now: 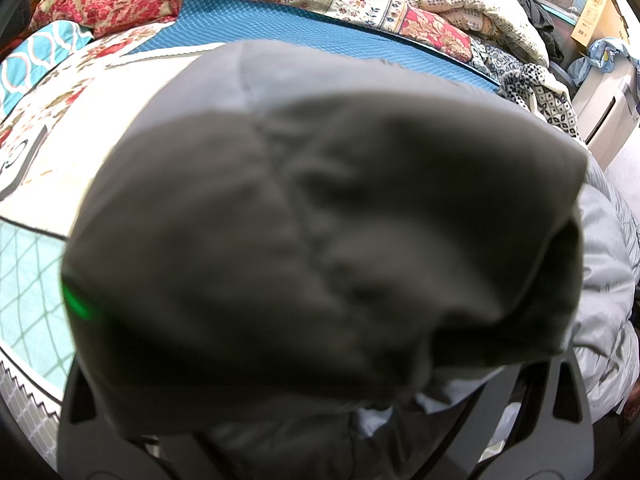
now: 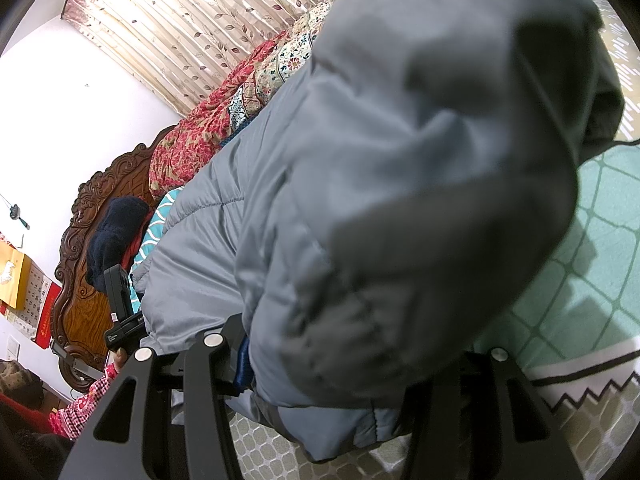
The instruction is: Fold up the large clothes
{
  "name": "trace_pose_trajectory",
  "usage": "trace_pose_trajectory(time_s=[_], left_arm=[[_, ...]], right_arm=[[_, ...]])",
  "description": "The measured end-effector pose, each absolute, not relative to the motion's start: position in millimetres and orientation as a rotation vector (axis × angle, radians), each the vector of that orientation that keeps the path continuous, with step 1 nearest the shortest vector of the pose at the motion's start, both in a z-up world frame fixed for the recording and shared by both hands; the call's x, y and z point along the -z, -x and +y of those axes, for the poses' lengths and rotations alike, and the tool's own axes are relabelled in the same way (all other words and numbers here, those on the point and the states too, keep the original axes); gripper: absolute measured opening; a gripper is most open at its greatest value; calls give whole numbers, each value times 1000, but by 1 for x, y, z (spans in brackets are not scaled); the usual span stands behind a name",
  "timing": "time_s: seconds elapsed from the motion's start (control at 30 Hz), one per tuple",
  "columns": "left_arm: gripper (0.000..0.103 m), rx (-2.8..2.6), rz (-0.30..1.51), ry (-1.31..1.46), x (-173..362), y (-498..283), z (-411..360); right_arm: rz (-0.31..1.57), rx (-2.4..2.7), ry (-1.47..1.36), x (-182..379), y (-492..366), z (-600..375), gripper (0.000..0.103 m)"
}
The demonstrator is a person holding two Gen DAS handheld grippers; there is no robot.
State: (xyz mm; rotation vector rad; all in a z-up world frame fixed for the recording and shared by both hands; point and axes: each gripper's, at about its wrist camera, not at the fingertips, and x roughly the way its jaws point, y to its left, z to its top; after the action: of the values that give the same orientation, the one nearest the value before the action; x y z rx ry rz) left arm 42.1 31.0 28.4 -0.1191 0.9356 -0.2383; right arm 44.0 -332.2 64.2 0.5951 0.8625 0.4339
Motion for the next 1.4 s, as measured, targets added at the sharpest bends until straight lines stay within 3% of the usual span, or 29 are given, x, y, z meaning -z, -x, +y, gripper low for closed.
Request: trace_pose_trajectory(time_s=[1.4], left_arm=[[96,240,932,119,-31,-41,31]], right_arm=[[859,-430,-594,-64,-41,-335,27]])
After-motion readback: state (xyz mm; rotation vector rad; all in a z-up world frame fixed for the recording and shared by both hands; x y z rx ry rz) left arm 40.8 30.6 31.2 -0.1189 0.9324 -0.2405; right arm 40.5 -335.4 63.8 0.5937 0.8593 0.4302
